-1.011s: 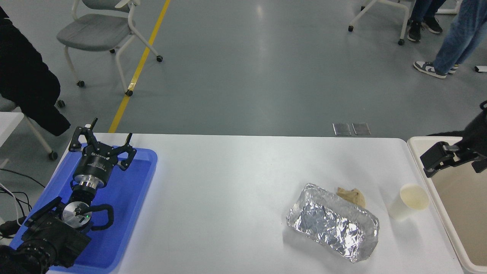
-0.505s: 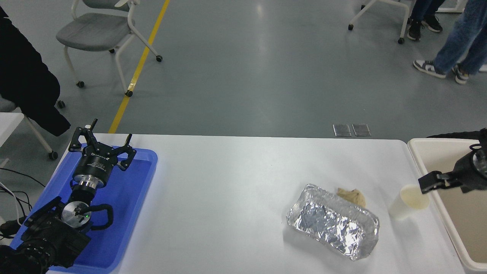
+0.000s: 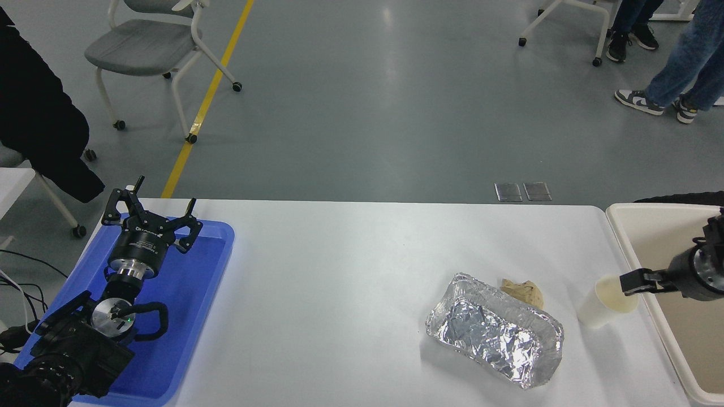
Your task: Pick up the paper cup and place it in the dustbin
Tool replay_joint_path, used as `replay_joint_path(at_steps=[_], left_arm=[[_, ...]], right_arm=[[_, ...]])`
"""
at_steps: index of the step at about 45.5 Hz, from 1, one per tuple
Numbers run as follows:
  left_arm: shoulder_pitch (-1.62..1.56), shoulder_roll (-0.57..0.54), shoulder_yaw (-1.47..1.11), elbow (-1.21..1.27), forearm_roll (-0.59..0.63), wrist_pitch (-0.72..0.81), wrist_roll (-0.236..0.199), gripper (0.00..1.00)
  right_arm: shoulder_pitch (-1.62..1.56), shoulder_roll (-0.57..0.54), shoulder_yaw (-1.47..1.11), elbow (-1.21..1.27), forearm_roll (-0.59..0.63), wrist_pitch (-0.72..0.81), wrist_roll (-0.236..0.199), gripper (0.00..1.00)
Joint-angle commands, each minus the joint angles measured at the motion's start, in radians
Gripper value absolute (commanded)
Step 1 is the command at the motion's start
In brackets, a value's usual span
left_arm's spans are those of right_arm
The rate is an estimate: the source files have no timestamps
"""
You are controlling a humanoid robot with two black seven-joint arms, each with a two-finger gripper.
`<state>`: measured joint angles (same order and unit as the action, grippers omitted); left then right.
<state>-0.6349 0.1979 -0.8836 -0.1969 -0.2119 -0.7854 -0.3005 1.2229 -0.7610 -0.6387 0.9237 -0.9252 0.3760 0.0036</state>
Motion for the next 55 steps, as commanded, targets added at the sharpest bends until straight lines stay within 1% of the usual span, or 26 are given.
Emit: replay_joint_path(at_steps=[1,4,6,8,10,11,13,17,20,22,39,44,47,51,55], left_arm=[[0.0,0.0,0.0,0.002,0.0,0.0,0.0,1.0],[0.0,0.0,0.0,-0.001,0.0,0.0,0.0,1.0],[0.0,0.0,0.0,-0.001,0.0,0.0,0.001,1.0],[0.0,0.0,0.0,-0.001,0.0,0.0,0.0,1.0],[0.0,0.0,0.0,-0.001,0.0,0.0,0.0,1.0],[0.0,0.0,0.0,-0.001,0.0,0.0,0.0,1.0],[0.0,0.0,0.0,-0.001,0.0,0.0,0.0,1.0],[0.0,0.0,0.0,-0.001,0.0,0.0,0.001,1.0],[0.0,0.0,0.0,0.002,0.0,0.0,0.0,1.0],[0.0,0.0,0.0,0.002,0.0,0.0,0.001,1.0],[0.0,0.0,0.0,-0.001,0.0,0.0,0.001,1.0],[-0.002,0.0,0.0,-0.001,0.0,0.0,0.001,1.0],[-0.002,0.0,0.0,-0.001,0.0,0.0,0.001,1.0],[-0.002,0.0,0.0,-0.001,0.0,0.0,0.001,1.0],[-0.002,0.0,0.0,0.002,0.0,0.0,0.001,1.0]], right_arm=[[-0.066,0.019,0.031,-0.023,0.006,-0.048,0.001,0.93],[-0.075,0.019,0.037,-0.023,0.008,-0.049,0.001,0.87],[-0.08,0.019,0.036,-0.023,0.009,-0.049,0.001,0.8],[-0.082,0.019,0.036,-0.025,0.011,-0.049,0.001,0.68],[-0.085,0.019,0.036,-0.025,0.011,-0.049,0.001,0.52],[-0.085,0.019,0.036,-0.025,0.011,-0.049,0.001,0.45],[-0.086,0.02,0.037,-0.026,0.012,-0.051,0.001,0.37],[-0.086,0.022,0.039,-0.028,0.014,-0.051,0.001,0.29],[-0.086,0.026,0.044,-0.028,0.019,-0.051,0.001,0.15],[-0.086,0.026,0.045,-0.028,0.026,-0.051,0.001,0.0],[-0.056,0.026,0.045,-0.011,0.031,-0.039,0.001,0.0],[-0.01,0.005,0.044,0.018,0.032,0.001,0.001,0.0],[0.047,-0.036,0.036,0.059,0.032,0.038,-0.001,0.0],[0.154,-0.121,0.022,0.145,0.028,0.095,-0.011,0.0],[0.305,-0.179,-0.018,0.233,0.02,0.194,-0.03,0.0]])
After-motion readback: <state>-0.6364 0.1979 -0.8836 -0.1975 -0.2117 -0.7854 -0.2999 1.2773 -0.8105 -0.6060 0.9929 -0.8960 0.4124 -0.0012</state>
